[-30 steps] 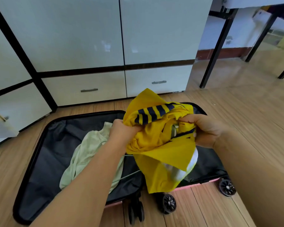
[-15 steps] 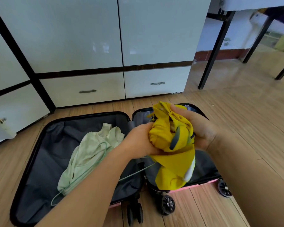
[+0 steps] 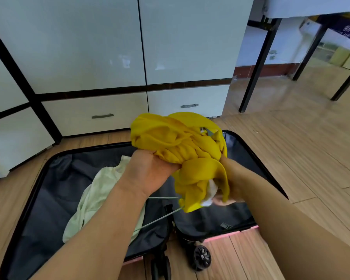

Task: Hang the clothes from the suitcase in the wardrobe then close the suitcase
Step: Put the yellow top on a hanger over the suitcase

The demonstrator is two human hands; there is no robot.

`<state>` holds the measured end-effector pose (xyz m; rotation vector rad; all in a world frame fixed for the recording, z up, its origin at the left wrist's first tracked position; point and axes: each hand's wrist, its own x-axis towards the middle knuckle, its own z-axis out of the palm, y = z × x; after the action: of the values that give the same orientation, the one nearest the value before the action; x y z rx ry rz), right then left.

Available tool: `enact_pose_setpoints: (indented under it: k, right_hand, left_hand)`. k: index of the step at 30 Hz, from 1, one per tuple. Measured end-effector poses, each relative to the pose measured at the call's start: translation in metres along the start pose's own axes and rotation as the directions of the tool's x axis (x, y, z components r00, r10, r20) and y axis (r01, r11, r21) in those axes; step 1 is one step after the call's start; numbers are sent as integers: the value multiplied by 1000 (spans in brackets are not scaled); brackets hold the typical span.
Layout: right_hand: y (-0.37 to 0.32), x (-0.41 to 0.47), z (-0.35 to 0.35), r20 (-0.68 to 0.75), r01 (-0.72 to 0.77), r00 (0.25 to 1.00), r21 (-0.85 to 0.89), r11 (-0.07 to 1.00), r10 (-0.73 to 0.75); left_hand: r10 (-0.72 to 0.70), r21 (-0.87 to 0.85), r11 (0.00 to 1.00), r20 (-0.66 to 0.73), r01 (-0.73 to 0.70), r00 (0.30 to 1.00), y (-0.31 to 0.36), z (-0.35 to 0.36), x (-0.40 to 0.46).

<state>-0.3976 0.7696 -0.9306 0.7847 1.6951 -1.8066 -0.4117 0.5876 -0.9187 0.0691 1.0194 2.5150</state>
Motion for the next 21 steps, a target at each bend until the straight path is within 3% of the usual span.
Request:
enact_pose_setpoints:
  k: [1, 3, 5, 9, 11, 12, 14, 17, 19, 21]
  right_hand:
    - [-1, 4, 1, 77, 24, 997, 85, 996, -30]
    - [-8, 3, 2, 62, 89, 992, 300, 950, -113]
    - [-18, -7, -1, -36, 121, 992, 541, 832, -121]
    - [-38, -15, -24, -159, 265, 964, 495, 827, -214]
    - [-38, -18, -35, -119, 279, 959, 565, 776, -258]
    - [-43, -26, -33, -131, 261, 965, 551, 793, -227]
    - [-54, -35, -28, -28, 265, 949, 609, 748, -314]
    - [-51, -43, -38, -5, 462, 762, 706, 537, -648]
    - [-54, -45, -36, -37, 584, 678, 634, 508, -734]
    - [-54, -40, -34, 32, 596, 668, 576, 560, -743]
  left_hand:
    - [1, 0, 1000, 44, -1, 999, -4, 0, -1]
    - [-9, 1, 1000, 60, 9, 998, -8, 0, -3]
    - [-21, -4, 1000, -92, 21, 995, -9, -6, 0]
    - [-60, -40, 998, -533, 45, 844, -3, -36, 3]
    - [-90, -5, 994, -585, 106, 806, -3, -47, -1]
    - [-111, 36, 987, -565, 159, 817, -4, -46, -4]
    - [-139, 116, 970, -461, 215, 877, -5, -34, -8]
    - [-160, 238, 945, -268, 226, 950, -10, -10, -8]
    - [-223, 494, 824, -168, 278, 960, -11, 5, -7]
    - [-326, 656, 687, -106, 312, 940, -12, 20, -5]
